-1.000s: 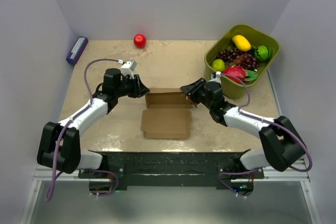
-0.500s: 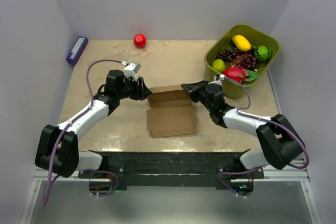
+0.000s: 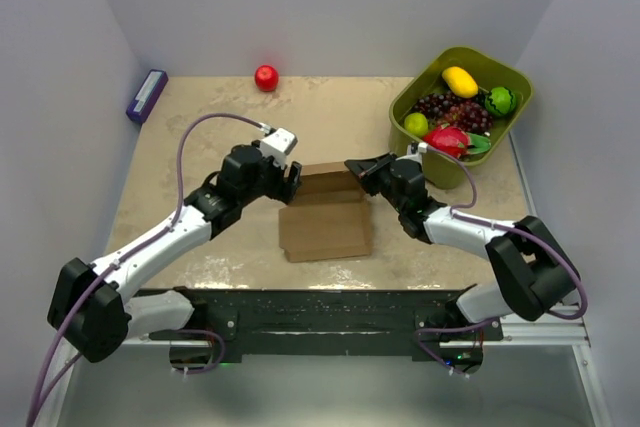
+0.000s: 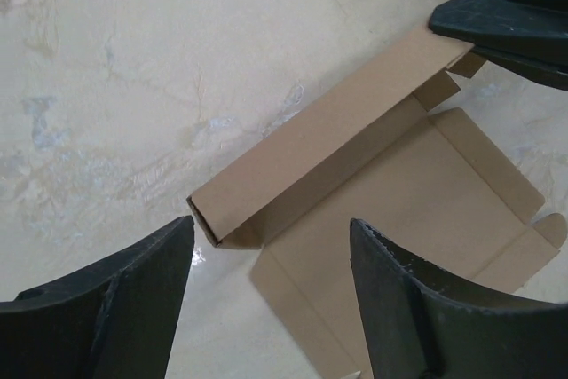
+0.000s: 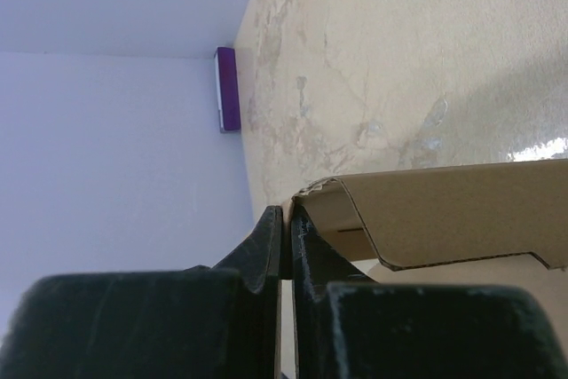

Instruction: Fold the paper box

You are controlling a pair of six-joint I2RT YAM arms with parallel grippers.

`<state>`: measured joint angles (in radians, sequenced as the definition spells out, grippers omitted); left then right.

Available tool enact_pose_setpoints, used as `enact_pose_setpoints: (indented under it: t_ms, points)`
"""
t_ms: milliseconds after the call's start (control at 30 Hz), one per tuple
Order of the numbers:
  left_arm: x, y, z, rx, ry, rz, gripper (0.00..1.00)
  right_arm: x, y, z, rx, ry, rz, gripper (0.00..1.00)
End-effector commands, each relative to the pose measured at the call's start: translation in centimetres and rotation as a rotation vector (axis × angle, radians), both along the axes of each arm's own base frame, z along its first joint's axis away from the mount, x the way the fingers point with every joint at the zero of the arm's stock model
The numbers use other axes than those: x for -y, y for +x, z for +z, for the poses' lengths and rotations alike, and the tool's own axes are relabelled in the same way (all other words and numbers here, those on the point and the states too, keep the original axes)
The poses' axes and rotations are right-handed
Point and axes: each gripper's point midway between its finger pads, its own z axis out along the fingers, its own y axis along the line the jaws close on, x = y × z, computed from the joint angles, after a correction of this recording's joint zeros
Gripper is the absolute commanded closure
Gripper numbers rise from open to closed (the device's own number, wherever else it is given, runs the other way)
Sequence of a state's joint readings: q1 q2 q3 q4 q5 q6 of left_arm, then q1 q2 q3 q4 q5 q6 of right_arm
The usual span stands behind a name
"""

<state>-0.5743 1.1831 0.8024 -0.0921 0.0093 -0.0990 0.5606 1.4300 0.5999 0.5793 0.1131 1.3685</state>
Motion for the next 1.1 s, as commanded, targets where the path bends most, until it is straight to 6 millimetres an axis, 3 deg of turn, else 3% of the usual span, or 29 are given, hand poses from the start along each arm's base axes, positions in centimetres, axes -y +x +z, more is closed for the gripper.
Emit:
enact_pose_setpoints:
  t_ms: [0,167,333,633,1067]
  points:
    - [0.5,1.2,3.1,0.181,0.158,0.001,0.24,0.2,0.4,-0.4,0.009,-0.034,-0.012,1.0]
    - [2.6,1.4,3.4,0.24,0.252,-0.038,0.22,-0.2,0.2,-0.3,0.017,-0.027,0.012,1.0]
    - [4.8,1.3,1.8,0.255,0.348,-0.115,0.21,-0.7,0.1,-0.5,0.013,-0.01,0.033,1.0]
    - [3.5,2.1,-0.9,0.257,0.49,-0.061,0.22,-0.8,-0.1,-0.6,0.016,-0.006,0.045,1.0]
    - [3.4,2.3,-3.2,0.256,0.567,-0.068,0.45,-0.4,-0.4,-0.1,0.033,-0.019,0.04,0.99]
